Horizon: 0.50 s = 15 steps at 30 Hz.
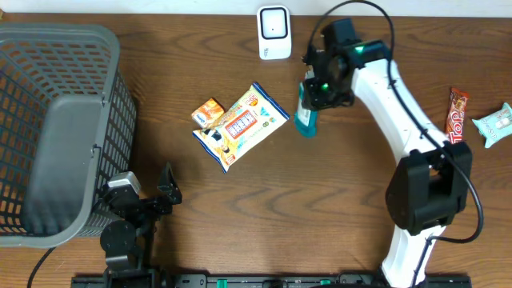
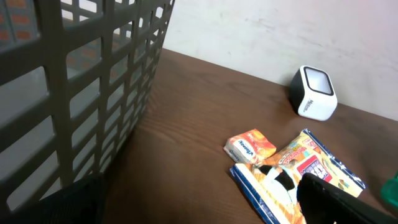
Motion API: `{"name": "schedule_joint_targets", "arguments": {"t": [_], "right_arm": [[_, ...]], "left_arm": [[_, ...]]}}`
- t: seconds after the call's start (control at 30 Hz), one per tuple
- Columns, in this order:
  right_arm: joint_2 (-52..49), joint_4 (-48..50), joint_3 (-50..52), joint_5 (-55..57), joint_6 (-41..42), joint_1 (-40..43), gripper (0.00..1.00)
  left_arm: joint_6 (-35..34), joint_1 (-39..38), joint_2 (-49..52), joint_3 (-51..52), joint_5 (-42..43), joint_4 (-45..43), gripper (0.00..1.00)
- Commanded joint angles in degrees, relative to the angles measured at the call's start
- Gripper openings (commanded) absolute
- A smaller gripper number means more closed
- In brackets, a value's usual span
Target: Scan the item barcode
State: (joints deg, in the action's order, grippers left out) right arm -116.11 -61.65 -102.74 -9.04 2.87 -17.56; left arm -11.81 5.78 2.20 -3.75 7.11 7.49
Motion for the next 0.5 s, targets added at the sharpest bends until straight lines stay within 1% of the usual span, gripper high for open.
{"name": "schedule_joint_targets", "arguments": {"t": [0.0, 0.13, 0.27, 0.37, 0.47], "right_arm": [[3.3, 1.4, -4.9, 18.4, 5.8, -2.9, 0.01], [3.3, 5.5, -6.8, 30.4, 6.5, -5.0, 0.01], [3.3, 11.2, -6.8, 35.3, 6.0, -5.7, 0.01], [2.7, 16.3, -6.8, 37.9, 3.5, -5.9, 0.01], [1.6, 22.2, -6.8, 43.1, 0.9, -6.5, 0.01]], "left_arm": [[0.1, -0.1, -0.1, 1.4, -0.3, 0.6, 0.98], [0.1, -0.1, -0.1, 1.4, -0.3, 0.6, 0.98], [0.1, -0.1, -0.1, 1.4, -0.3, 0.6, 0.98], [0.1, -0.1, -0.1, 1.4, -0.3, 0.6, 0.98], [0.1, -0.1, -0.1, 1.4, -0.3, 0.6, 0.98]]}}
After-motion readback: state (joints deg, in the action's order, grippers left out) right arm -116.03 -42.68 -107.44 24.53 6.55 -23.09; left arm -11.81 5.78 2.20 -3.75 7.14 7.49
